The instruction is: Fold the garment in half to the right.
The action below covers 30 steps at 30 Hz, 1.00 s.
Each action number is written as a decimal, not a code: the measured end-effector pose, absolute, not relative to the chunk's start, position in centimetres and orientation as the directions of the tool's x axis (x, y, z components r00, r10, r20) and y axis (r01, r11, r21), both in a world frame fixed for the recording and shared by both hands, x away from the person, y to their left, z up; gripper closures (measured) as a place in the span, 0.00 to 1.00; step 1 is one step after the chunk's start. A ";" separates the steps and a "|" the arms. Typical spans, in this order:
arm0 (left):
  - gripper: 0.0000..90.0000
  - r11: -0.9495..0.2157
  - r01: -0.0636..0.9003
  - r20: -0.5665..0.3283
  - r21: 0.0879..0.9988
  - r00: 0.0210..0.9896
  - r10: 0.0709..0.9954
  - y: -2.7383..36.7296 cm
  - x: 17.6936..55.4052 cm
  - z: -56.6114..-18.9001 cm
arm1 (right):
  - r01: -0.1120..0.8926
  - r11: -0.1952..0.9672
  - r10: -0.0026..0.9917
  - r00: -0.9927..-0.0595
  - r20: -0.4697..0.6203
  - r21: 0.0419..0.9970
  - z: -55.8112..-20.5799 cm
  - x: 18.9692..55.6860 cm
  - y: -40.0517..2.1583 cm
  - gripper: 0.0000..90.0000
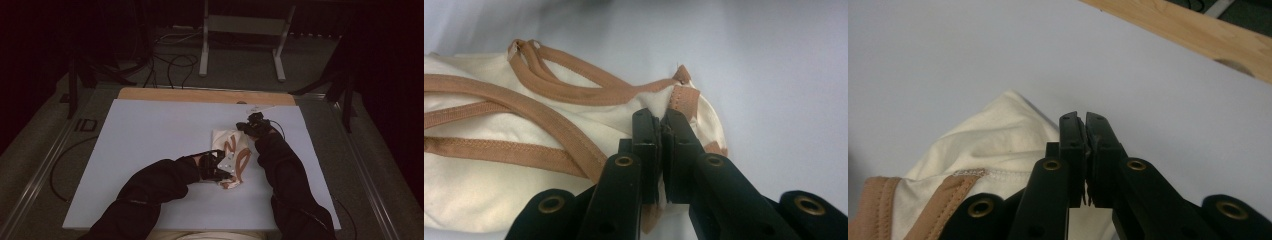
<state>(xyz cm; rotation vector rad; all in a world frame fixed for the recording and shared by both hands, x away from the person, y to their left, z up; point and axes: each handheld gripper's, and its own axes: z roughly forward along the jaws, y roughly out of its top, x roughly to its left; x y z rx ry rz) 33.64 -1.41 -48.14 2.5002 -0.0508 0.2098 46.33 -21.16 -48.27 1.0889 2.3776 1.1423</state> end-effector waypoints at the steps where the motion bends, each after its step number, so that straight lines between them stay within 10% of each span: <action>1: 0.96 -0.804 -0.087 0.165 0.588 0.986 0.014 -1.5 33.7 -48.1 | 0.509 0.401 0.736 -0.674 0.062 0.761 -48.4 46.4 -21.2 0.97; 30: 0.94 -0.800 -0.006 0.102 0.600 0.992 0.069 -3.3 33.8 -49.4 | 0.573 0.394 0.768 -0.635 0.086 0.719 -51.9 47.1 -22.1 0.96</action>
